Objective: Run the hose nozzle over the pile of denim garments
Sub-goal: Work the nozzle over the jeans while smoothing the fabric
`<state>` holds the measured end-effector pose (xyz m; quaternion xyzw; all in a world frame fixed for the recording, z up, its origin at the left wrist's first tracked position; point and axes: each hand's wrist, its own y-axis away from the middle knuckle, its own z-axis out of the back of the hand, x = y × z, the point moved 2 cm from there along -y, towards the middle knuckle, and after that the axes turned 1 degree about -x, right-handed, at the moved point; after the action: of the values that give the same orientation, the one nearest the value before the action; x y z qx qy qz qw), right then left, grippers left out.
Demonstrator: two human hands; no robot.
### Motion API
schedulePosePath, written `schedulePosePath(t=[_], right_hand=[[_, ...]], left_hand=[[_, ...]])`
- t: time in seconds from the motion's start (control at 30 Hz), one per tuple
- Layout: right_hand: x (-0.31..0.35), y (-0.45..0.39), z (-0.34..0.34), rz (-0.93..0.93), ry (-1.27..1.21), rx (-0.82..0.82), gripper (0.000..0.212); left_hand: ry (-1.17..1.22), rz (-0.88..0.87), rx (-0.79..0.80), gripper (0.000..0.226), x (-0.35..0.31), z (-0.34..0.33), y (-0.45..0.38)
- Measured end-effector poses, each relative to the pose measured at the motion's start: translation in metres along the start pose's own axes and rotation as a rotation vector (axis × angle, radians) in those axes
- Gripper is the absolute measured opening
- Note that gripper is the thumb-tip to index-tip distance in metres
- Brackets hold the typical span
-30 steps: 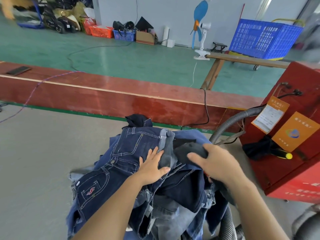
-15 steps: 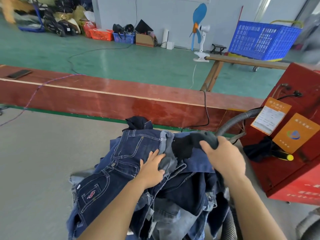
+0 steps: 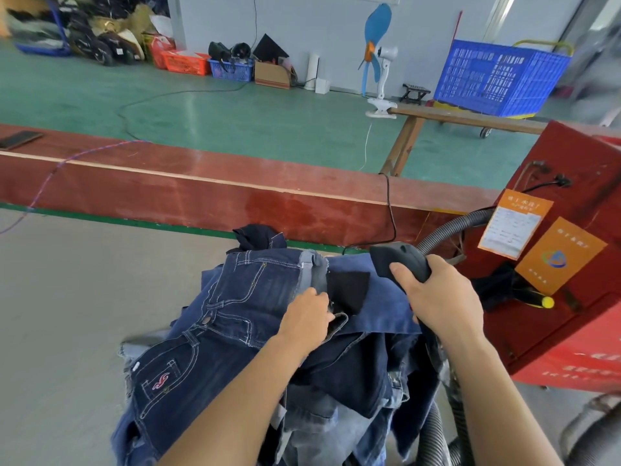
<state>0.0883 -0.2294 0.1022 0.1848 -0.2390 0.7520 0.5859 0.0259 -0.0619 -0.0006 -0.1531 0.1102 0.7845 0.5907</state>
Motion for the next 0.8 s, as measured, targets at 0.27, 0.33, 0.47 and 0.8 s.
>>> schedulePosePath(t=[0.27,0.33,0.47,0.8], right_hand=[[0.005,0.002,0.002,0.033,0.013,0.009,0.037],[0.007,0.003,0.002,0.033,0.025,0.016,0.037],[0.005,0.006,0.001,0.043,0.049,0.034,0.036],[-0.002,0.011,0.005,0.049,0.073,0.182,0.032]], left_hand=[[-0.027,-0.197,0.433,0.022,-0.03,0.022,0.031],[-0.059,-0.159,0.513,0.035,-0.03,0.014,0.035],[-0.082,-0.132,0.079,0.042,-0.021,0.014,0.027],[-0.077,-0.014,-0.158,0.075,-0.008,-0.024,0.008]])
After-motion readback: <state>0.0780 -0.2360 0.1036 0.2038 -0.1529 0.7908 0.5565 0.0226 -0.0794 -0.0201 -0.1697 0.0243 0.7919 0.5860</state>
